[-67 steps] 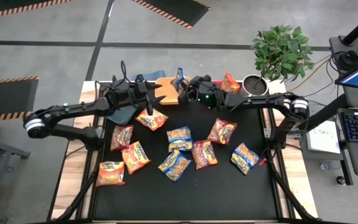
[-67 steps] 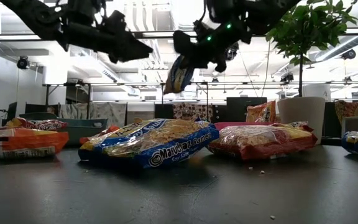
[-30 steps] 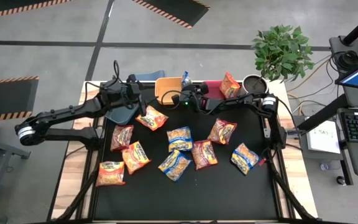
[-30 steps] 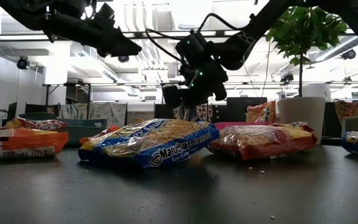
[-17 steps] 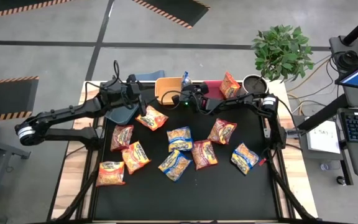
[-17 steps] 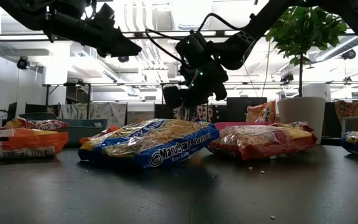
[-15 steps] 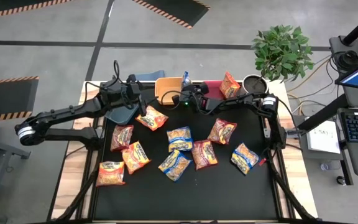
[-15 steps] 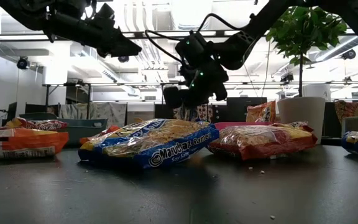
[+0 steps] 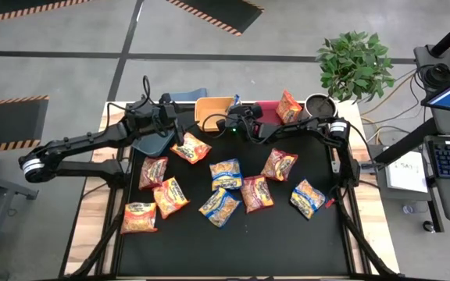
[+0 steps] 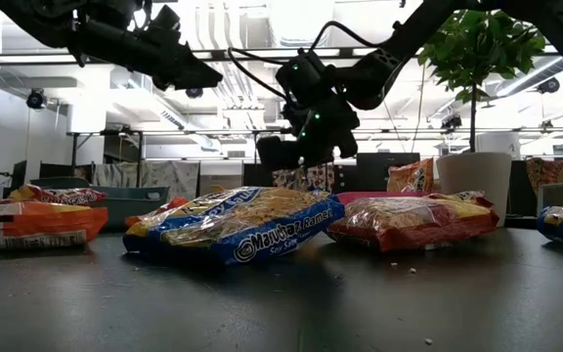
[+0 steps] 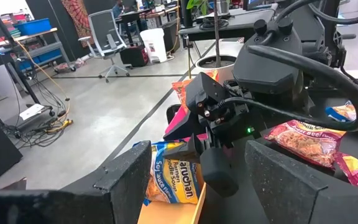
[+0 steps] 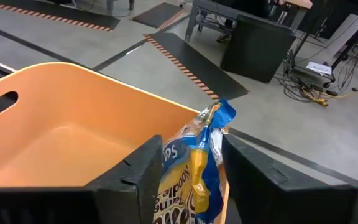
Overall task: Sort Maruchan noodles
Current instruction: Put the red noodle into the blue bin
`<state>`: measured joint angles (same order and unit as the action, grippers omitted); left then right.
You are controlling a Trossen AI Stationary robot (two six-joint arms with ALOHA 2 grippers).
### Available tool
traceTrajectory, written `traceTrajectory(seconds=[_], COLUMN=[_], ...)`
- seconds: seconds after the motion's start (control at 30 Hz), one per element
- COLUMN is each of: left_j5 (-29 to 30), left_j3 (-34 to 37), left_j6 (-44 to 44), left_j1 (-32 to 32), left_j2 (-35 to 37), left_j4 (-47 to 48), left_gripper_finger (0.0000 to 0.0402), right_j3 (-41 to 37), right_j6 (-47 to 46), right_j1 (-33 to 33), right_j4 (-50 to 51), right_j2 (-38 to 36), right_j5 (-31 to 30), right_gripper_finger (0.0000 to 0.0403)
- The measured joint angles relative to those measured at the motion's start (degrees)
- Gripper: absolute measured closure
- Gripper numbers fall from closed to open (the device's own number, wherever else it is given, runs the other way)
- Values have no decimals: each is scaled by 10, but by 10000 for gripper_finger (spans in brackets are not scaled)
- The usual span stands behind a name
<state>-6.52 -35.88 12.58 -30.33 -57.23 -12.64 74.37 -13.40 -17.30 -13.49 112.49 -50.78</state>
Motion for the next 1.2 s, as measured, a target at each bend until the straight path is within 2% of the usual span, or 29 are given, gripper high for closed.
traceTrajectory(seconds=[0.2, 0.47, 0.53, 0.7, 0.77, 0.93, 1.1, 1.2], left_j5=[0, 0, 0, 0, 0, -1, -1, -1], left_j3=[0, 0, 0, 0, 0, 0, 0, 0], left_j6=[3, 5, 5, 4, 4, -29, -69, -88], left_j1=[0, 0, 0, 0, 1, 4, 30, 61], left_j2=[0, 0, -2, -14, -20, -36, -56, -69], left_j4=[2, 5, 5, 4, 3, 4, 35, 61], left_gripper_finger=[159, 159, 159, 159, 159, 159, 159, 159], right_j3=[7, 25, 26, 5, -14, -82, -172, -222], right_j6=[5, 6, 12, 49, 58, 87, 129, 145], right_j1=[2, 18, 23, 35, 41, 63, 81, 82], right_j4=[25, 141, 170, 211, 210, 184, 90, 43], right_j2=[-29, -98, -118, -165, -180, -216, -246, -266], right_j5=[1, 12, 51, 238, 284, 302, 305, 327], right_gripper_finger=[224, 220, 223, 232, 237, 249, 260, 265])
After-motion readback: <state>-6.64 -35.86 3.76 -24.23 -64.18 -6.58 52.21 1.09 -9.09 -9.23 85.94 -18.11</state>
